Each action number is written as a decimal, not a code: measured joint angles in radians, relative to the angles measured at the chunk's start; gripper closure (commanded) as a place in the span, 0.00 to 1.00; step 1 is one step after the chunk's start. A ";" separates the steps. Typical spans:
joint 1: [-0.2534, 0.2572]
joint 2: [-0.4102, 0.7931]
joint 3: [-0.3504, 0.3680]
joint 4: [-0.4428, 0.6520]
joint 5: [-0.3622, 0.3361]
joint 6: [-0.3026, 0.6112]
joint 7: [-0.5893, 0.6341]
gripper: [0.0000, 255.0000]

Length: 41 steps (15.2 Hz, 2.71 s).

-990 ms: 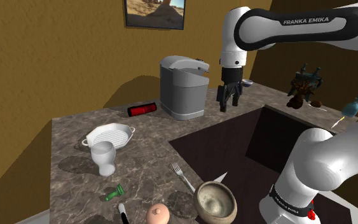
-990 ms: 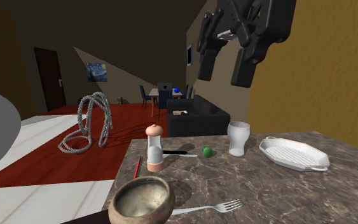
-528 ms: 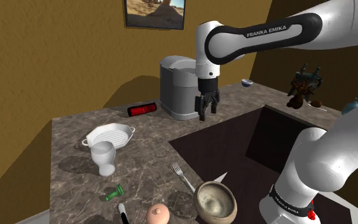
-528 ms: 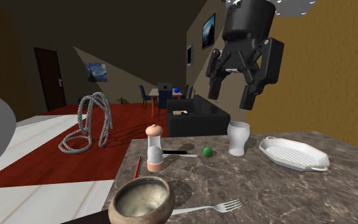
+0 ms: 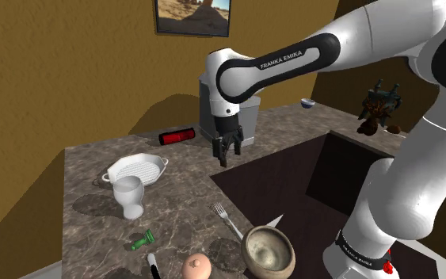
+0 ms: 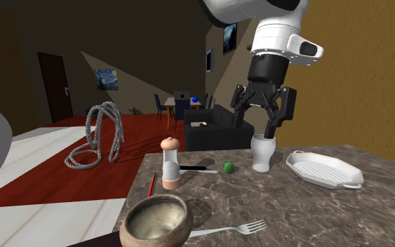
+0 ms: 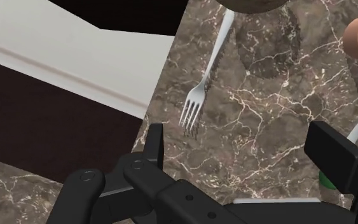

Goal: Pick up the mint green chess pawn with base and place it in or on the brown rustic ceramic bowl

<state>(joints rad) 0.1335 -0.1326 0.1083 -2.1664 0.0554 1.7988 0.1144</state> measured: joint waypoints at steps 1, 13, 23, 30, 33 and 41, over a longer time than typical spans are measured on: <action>0.006 0.045 0.008 0.036 -0.005 0.005 0.001 0.00; 0.107 0.477 0.084 0.362 -0.077 0.058 0.023 0.00; 0.234 0.879 0.109 0.807 -0.159 -0.032 0.022 0.00; 0.322 1.128 0.111 1.128 -0.194 -0.128 0.002 0.00; 0.321 1.137 0.109 1.099 -0.197 -0.090 0.003 0.00; 0.316 1.125 0.110 1.031 -0.198 -0.034 0.008 0.00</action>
<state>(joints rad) 0.4496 0.9926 0.2182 -1.1358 -0.1428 1.7647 0.1225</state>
